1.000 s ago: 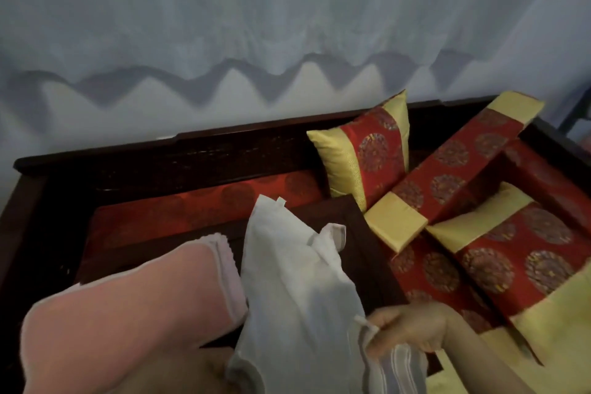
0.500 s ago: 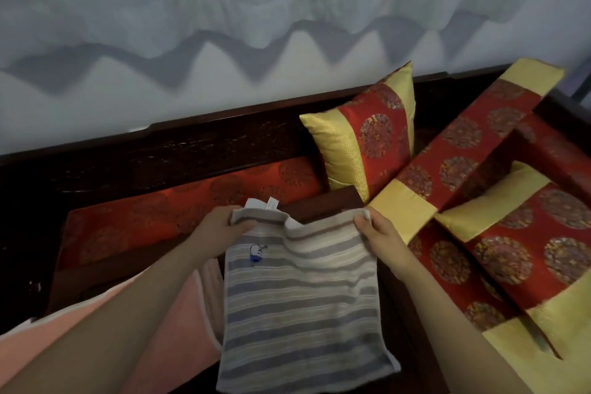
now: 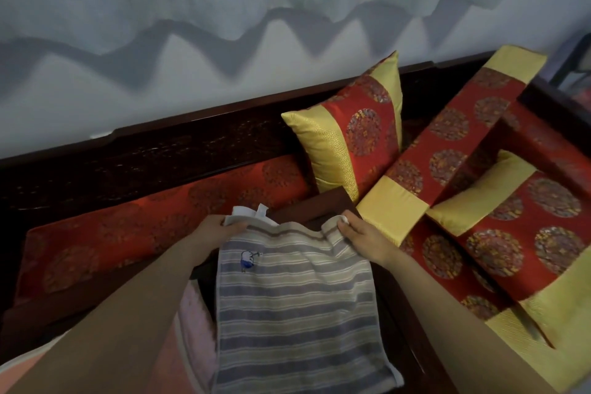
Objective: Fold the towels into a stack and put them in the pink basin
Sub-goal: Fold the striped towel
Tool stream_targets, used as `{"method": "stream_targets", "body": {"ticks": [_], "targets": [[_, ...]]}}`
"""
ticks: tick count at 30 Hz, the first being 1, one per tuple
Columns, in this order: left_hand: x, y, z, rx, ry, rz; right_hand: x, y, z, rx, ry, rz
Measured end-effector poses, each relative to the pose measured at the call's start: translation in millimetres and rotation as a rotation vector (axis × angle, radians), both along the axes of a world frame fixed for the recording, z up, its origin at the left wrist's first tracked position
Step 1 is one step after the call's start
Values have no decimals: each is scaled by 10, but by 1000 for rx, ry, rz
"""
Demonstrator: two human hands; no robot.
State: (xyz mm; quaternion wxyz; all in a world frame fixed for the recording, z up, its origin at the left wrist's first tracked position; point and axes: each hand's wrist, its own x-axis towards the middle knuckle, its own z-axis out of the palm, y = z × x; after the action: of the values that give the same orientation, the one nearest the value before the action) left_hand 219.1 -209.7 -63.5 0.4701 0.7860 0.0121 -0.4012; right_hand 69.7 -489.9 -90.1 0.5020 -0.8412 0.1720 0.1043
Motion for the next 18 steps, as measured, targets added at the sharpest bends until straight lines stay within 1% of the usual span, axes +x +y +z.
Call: {"method": "stream_targets", "body": {"ticks": [3, 8, 11, 15, 16, 18], "targets": [[-10, -19, 47, -77, 57, 21, -15, -36, -87, 9, 43, -8], [22, 61, 84, -126, 63, 62, -113, -111, -79, 88, -6, -121], [29, 122, 86, -167, 82, 108, -177, -125, 114, 38, -57, -162], [23, 103, 150, -257, 56, 234, -326, -198, 372, -54, -332, -240], [27, 94, 154, -259, 37, 231, -352, -229, 374, -91, -350, -239], [26, 71, 135, -151, -51, 122, -404, -291, 273, -185, -289, -209]]}}
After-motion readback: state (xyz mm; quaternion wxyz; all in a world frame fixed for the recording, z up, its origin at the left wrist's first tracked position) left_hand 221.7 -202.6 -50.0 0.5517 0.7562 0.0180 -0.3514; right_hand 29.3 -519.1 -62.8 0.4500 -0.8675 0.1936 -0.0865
